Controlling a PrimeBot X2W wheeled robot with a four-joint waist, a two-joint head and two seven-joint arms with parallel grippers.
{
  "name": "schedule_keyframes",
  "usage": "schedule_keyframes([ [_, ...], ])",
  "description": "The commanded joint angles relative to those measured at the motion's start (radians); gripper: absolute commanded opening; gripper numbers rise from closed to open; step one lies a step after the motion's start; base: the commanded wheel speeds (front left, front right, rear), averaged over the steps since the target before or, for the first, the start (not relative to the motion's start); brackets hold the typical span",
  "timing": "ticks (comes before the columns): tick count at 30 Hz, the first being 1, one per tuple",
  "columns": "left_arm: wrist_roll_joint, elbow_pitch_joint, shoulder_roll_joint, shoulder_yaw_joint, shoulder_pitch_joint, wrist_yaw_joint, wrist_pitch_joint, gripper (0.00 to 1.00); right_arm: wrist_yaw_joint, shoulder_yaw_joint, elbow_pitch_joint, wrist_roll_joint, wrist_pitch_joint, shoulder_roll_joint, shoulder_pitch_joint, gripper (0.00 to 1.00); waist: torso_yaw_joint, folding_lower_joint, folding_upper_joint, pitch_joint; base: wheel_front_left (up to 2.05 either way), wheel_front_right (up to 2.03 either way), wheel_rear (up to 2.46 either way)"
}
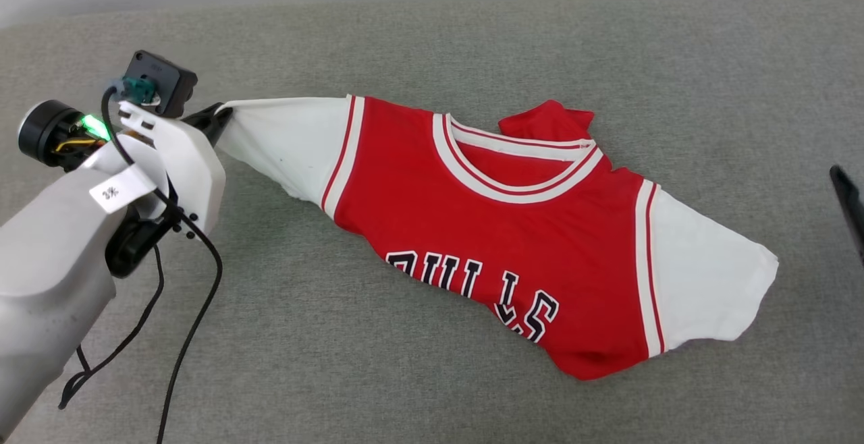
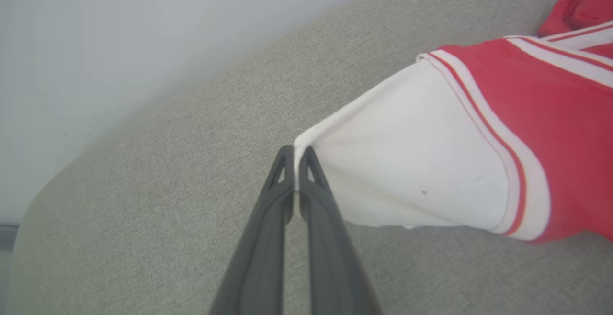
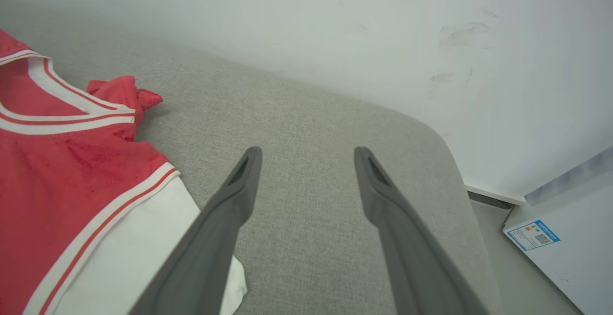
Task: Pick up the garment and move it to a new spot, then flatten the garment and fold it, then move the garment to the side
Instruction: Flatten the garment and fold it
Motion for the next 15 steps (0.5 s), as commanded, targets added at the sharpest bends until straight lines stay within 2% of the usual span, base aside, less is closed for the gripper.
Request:
schedule_keyframes([
  [1,-0.002,-0.011,0.006,0.005,0.019,0.011,-0.013,0.00,-0.001,0.028,-0.010,0.041,0.051,-0.036,0.005,1.00,0.007,0.0000,0.0000,-0.002,0.00,0.00,0.00],
  [4,-0.005,-0.049,0.010,0.009,0.037,0.028,-0.034,0.00,-0.001,0.104,-0.030,0.150,0.209,-0.133,0.000,1.00,0.019,0.0000,0.0000,0.001,0.00,0.00,0.00],
  [7,0.002,-0.087,0.014,0.011,0.049,0.047,-0.047,0.00,-0.001,0.164,-0.043,0.231,0.351,-0.192,-0.023,1.00,0.030,0.0000,0.0000,0.006,0.00,0.00,0.00],
  [11,0.004,-0.129,0.011,0.010,0.055,0.062,-0.058,0.00,-0.001,0.230,-0.018,0.293,0.482,-0.220,-0.062,1.00,0.044,0.0000,0.0000,0.018,0.00,0.00,0.00],
  [15,0.013,-0.162,0.002,0.011,0.040,0.073,-0.063,0.00,-0.001,0.289,0.056,0.308,0.537,-0.201,-0.114,1.00,0.063,0.0000,0.0000,0.038,0.00,0.00,0.00],
])
